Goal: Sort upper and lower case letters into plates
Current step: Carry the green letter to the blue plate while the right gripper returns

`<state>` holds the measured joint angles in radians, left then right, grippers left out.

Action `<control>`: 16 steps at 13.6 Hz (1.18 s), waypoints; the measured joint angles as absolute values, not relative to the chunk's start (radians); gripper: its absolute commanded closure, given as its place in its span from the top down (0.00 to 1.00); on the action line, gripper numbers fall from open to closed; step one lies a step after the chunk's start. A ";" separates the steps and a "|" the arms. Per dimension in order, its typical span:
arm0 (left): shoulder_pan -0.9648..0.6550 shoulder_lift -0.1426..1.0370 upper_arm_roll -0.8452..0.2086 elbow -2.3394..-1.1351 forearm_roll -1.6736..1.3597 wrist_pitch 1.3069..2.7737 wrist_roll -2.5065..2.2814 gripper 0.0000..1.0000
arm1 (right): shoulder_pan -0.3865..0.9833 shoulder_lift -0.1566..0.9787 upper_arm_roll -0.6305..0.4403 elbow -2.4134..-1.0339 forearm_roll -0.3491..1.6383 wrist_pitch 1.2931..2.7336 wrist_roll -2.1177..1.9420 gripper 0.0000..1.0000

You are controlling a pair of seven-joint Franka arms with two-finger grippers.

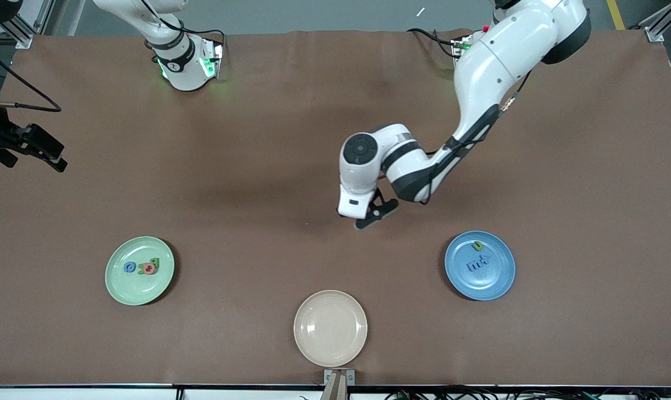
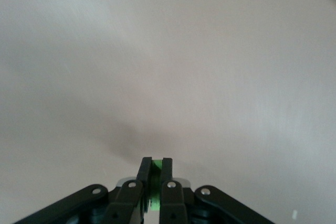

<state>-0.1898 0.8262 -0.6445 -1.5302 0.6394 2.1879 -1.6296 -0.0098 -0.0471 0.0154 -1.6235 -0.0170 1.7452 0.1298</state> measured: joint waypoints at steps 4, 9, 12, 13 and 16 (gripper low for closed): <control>-0.043 0.799 -0.643 -1.533 0.642 2.156 -1.530 0.00 | -0.006 -0.050 0.003 -1.623 -0.017 1.742 0.130 1.00; 0.159 0.799 -0.641 -1.548 0.642 2.129 -1.234 0.00 | -0.005 -0.051 0.001 -1.620 -0.017 1.745 0.130 1.00; 0.247 0.799 -0.640 -1.545 0.642 2.096 -1.094 0.05 | -0.005 -0.051 0.000 -1.613 -0.017 1.745 0.130 1.00; 0.272 0.799 -0.640 -1.546 0.642 2.094 -1.071 0.19 | -0.005 -0.051 0.000 -1.613 -0.017 1.738 0.130 1.00; 0.303 0.799 -0.640 -1.550 0.642 2.087 -1.047 1.00 | -0.005 -0.051 0.000 -1.613 -0.018 1.718 0.097 1.00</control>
